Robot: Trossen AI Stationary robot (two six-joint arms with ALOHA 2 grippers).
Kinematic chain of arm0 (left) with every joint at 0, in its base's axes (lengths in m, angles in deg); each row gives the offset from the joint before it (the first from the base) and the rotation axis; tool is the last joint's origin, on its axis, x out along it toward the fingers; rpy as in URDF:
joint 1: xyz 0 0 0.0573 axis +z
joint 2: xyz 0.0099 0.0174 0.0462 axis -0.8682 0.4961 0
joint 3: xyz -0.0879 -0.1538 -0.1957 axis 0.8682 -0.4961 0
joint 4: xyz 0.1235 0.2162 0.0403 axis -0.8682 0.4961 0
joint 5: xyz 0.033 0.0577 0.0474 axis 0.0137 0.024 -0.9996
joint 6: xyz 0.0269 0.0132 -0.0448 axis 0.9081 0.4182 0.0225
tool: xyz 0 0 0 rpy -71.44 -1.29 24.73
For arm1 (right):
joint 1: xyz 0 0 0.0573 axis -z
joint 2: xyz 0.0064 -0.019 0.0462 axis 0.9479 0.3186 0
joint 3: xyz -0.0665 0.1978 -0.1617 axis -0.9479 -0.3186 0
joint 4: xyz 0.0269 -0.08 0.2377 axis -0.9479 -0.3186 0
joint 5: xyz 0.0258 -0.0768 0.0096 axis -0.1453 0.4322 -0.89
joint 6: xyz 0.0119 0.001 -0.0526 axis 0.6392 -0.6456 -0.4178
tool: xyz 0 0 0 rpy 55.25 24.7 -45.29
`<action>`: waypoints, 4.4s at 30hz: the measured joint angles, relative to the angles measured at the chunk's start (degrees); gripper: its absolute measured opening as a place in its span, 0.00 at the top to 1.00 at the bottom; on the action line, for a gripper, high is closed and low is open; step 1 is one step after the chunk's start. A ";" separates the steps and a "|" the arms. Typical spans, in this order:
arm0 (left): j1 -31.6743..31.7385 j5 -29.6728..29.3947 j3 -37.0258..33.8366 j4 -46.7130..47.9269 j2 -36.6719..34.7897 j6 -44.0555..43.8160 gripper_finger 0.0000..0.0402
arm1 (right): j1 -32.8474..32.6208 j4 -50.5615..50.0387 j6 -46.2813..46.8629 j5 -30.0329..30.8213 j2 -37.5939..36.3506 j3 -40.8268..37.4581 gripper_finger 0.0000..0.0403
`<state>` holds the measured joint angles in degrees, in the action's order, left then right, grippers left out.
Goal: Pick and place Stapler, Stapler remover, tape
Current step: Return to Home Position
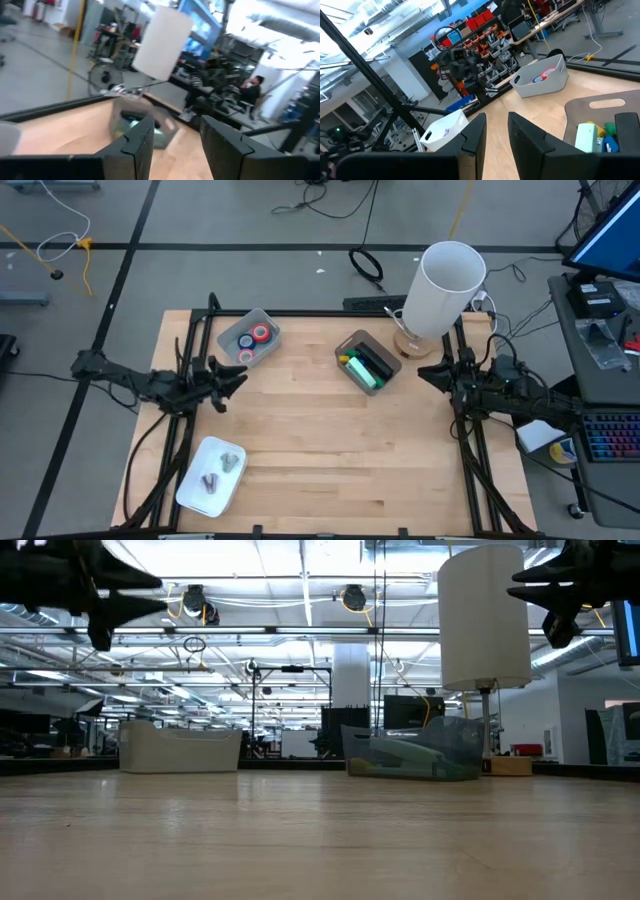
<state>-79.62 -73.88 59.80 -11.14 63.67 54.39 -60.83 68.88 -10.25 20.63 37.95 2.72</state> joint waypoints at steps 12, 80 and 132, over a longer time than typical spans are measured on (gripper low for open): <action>15.84 12.36 -0.53 10.18 -12.74 3.04 0.60 | 0.00 -0.46 -1.66 0.00 0.00 0.00 0.81; 20.80 12.80 -0.31 25.19 -14.39 -1.75 0.60 | 0.24 15.54 -5.62 7.43 1.07 -15.39 0.81; 20.79 12.80 -0.26 25.19 -14.39 -1.78 0.60 | 0.25 15.60 -5.62 7.41 1.07 -15.21 0.81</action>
<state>-58.83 -61.08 59.54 14.05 49.28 52.61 -60.58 84.48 -15.87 28.04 39.02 -12.49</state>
